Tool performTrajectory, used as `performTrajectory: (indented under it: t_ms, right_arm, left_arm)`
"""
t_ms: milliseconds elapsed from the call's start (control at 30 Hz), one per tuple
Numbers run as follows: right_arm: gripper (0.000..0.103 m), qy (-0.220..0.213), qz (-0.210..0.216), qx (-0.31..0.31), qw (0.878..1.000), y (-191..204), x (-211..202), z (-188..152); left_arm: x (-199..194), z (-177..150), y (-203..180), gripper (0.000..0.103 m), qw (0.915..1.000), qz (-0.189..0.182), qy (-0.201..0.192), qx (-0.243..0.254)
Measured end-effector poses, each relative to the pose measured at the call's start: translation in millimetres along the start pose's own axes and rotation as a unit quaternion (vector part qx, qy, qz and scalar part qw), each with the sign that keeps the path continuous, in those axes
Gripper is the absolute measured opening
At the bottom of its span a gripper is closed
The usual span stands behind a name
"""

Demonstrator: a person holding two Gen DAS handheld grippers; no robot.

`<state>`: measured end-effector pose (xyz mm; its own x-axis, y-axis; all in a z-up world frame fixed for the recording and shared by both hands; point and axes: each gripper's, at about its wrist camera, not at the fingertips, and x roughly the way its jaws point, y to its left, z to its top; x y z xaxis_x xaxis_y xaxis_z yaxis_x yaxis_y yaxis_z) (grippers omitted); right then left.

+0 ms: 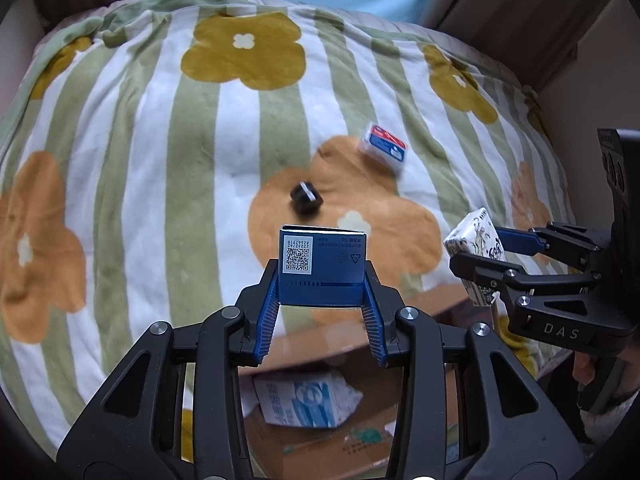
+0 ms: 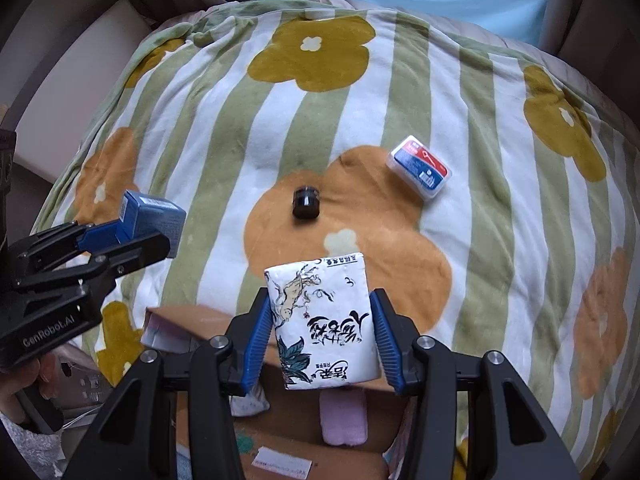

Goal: Organize objects
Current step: 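Lower the tissue pack and blue box into the cardboard box and open both tools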

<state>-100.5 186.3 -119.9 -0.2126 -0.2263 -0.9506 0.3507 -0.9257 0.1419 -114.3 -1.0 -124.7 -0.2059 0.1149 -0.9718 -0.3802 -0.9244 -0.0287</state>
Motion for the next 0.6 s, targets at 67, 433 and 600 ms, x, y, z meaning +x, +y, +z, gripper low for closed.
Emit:
performTrajectory:
  t_ms: [67, 433, 600]
  right_arm:
    - [0.045, 0.0, 0.001, 0.0, 1.0, 3.7, -4.8, -12.4]
    - [0.045, 0.02, 0.004, -0.002, 1.0, 18.4, -2.2, -70.4]
    - [0.045, 0.035, 0.005, -0.005, 0.999, 21.5, 10.9, -93.8]
  left_arm:
    - [-4.8, -16.1, -3.4, 0.035, 1.0, -0.001, 0.002, -0.002]
    - [0.3, -93.3, -8.3, 0.035, 0.9993, -0.001, 0.031, -0.019]
    - [14.4, -120.7, -10.3, 0.035, 0.9987, 0.0, 0.049, -0.016]
